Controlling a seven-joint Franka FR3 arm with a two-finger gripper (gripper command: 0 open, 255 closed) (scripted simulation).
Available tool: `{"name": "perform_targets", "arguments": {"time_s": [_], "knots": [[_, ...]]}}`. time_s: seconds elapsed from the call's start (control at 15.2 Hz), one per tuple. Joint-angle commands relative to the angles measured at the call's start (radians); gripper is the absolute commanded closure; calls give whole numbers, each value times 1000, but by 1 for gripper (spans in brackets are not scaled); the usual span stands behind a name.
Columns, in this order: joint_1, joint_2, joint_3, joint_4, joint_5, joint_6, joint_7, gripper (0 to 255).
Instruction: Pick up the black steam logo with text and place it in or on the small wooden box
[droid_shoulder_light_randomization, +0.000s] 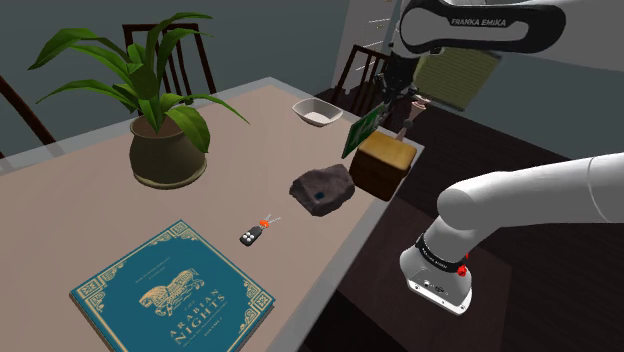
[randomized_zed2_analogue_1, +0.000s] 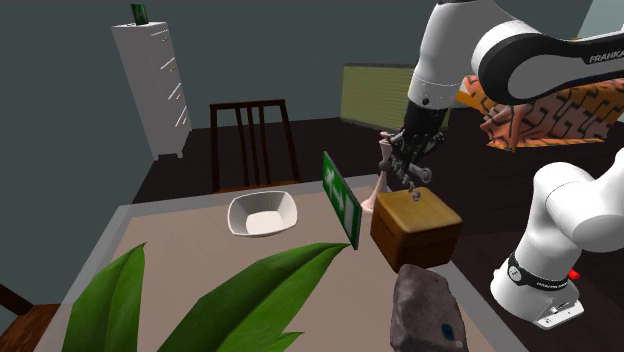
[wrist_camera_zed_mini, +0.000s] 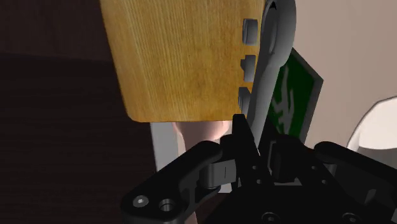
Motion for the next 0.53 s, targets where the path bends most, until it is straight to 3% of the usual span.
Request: {"name": "perform_targets", "arguments": {"time_s": [0.0, 0.2, 0.46], "knots": [[-2, -74, -27, -51, -7, -21, -30, 255], [-8, -169, -62, -108, -22, -55, -68, 255], [-6, -174, -61, -164, -22, -4, -61, 255]]}}
